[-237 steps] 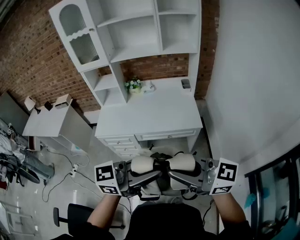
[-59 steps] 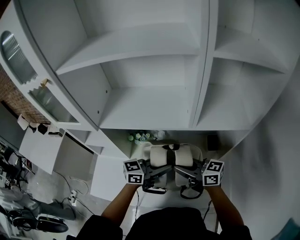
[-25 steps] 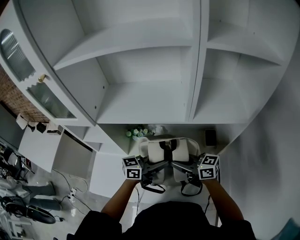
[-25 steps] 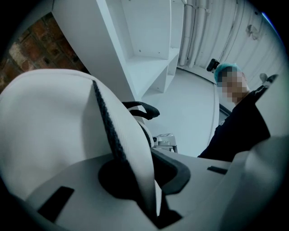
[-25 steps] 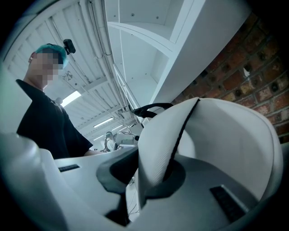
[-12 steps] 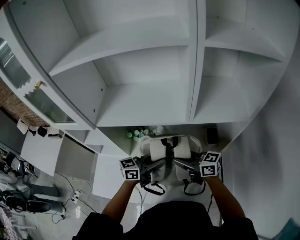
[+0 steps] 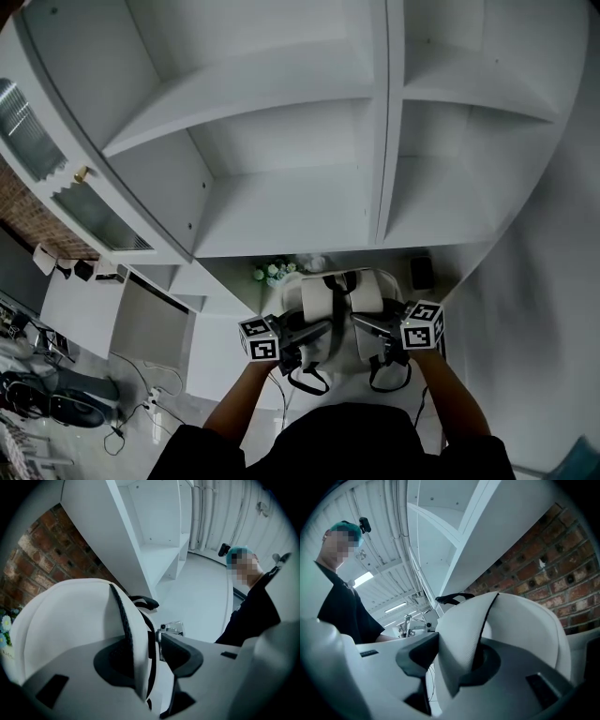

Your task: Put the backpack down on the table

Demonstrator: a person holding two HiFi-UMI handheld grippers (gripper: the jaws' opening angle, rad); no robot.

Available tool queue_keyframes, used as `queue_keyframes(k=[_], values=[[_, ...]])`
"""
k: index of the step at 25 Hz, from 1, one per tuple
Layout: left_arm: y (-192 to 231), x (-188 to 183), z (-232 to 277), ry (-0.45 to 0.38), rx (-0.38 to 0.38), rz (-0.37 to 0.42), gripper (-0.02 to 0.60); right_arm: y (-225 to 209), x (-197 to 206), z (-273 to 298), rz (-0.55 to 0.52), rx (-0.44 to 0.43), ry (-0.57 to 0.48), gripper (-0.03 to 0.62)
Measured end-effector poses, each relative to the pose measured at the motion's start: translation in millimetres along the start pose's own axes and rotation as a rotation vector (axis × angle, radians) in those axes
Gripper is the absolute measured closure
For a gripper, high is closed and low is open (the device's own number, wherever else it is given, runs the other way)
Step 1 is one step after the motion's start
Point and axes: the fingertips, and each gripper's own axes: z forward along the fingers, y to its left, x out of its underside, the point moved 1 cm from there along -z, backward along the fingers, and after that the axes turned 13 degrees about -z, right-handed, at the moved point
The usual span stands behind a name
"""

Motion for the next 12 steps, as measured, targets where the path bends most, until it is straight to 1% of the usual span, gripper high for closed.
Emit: queue_keyframes(k=[4,7,10,12], values=[[4,0,-6,-0.007,-0.032,-0.010,0.396,-7,3,-9,0.024,0.057,-0.021,0.427],[7,1,-10,-0.024,-0.052,-0.014,0.383,-10,3,-18,0.050,0.080,-0.047,0.422],[11,0,-16,-0.046,-0.078,-0.005,0.376,-10,3,-21,0.045,0.097,-0.044,0.421],[15,-3,-23,-0.084,-0.112,0.009,0.373,-9,4,-24,0.033,0.111,-0.033,0.421]])
